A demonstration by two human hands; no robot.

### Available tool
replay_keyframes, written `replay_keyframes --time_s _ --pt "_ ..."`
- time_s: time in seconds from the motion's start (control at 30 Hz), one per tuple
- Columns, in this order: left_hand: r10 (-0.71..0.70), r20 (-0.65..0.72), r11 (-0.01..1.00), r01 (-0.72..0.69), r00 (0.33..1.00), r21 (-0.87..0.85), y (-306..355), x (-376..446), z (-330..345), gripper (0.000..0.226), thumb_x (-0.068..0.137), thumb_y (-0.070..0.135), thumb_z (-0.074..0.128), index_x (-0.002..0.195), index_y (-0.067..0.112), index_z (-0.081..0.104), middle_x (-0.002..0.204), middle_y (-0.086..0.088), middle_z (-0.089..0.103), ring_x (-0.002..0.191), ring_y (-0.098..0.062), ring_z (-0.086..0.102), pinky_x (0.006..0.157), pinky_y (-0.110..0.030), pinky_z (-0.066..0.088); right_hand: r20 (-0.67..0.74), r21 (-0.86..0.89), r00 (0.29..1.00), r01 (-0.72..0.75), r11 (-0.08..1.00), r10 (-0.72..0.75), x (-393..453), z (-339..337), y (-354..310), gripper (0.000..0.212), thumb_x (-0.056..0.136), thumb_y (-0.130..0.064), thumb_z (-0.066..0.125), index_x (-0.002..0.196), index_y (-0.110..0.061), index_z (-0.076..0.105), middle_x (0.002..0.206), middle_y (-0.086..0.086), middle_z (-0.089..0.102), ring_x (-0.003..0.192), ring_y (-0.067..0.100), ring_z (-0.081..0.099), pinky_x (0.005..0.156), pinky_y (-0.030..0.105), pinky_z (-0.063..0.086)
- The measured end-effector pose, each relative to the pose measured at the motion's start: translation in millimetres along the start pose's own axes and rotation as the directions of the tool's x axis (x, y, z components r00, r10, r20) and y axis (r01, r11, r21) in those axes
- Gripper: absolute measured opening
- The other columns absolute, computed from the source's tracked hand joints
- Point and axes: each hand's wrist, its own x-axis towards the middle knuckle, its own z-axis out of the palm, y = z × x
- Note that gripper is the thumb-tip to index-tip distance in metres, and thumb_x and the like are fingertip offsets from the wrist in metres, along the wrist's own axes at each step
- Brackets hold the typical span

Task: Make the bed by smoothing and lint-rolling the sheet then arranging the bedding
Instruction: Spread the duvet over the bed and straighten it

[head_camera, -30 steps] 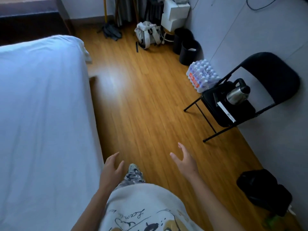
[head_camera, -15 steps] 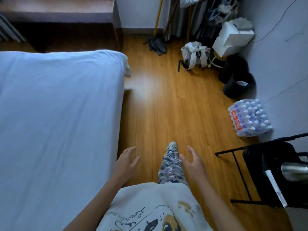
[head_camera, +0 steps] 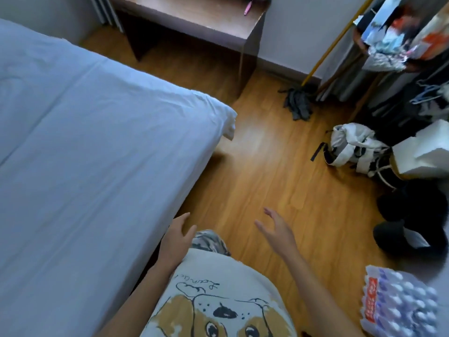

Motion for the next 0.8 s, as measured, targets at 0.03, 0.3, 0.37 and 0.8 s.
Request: replay_keyframes --time_s 0.03,0.3,0.37,0.8 --pt "-0.024 -0.011 0.999 0.024 1.0 -0.024 12.0 18.0 2.5 0.048 0.097 0.03 0.055 0.143 0.019 0.045 0.142 -0.001 0.048 0.128 -0.016 0.046 0.104 -0.036 0.04 0.011 0.0 1.0 0.014 1.0 -0.014 23.5 -10.6 -5.9 0.059 0.092 -0.044 0.059 0.143 -0.02 0.042 0.144 -0.002 0.047 0.132 0.015 0.043 0.105 0.033 0.037" --pt "-0.105 -0.042 0.989 0.099 0.994 -0.113 116.3 215.5 14.7 0.045 0.096 0.023 0.058 0.14 0.015 0.047 0.14 -0.007 0.051 0.126 -0.02 0.049 0.097 -0.028 0.037 0.097 -0.127 0.991 0.105 0.986 -0.094 228.7 -83.3 -60.9 0.063 0.092 -0.051 0.055 0.145 -0.023 0.039 0.146 -0.006 0.045 0.133 0.012 0.041 0.105 0.031 0.036" --pt "-0.125 -0.001 0.981 0.123 0.992 -0.147 150.8 268.8 11.8 0.044 0.096 0.02 0.057 0.139 0.013 0.048 0.138 -0.01 0.053 0.124 -0.022 0.051 0.095 -0.028 0.038 0.089 -0.159 0.993 0.089 0.983 -0.076 276.2 -108.8 -76.5 0.062 0.093 -0.05 0.054 0.145 -0.023 0.038 0.146 -0.006 0.044 0.133 0.011 0.04 0.106 0.032 0.036" --pt "-0.08 -0.111 0.996 0.076 0.991 -0.04 298.4 516.4 -25.4 0.046 0.097 0.033 0.055 0.14 0.022 0.046 0.141 0.002 0.051 0.125 -0.017 0.05 0.1 -0.026 0.039 0.271 -0.254 0.957 0.176 0.951 -0.105 557.3 -213.2 -181.4 0.055 0.092 -0.047 0.057 0.141 -0.023 0.044 0.142 -0.007 0.048 0.13 0.012 0.044 0.104 0.033 0.04"
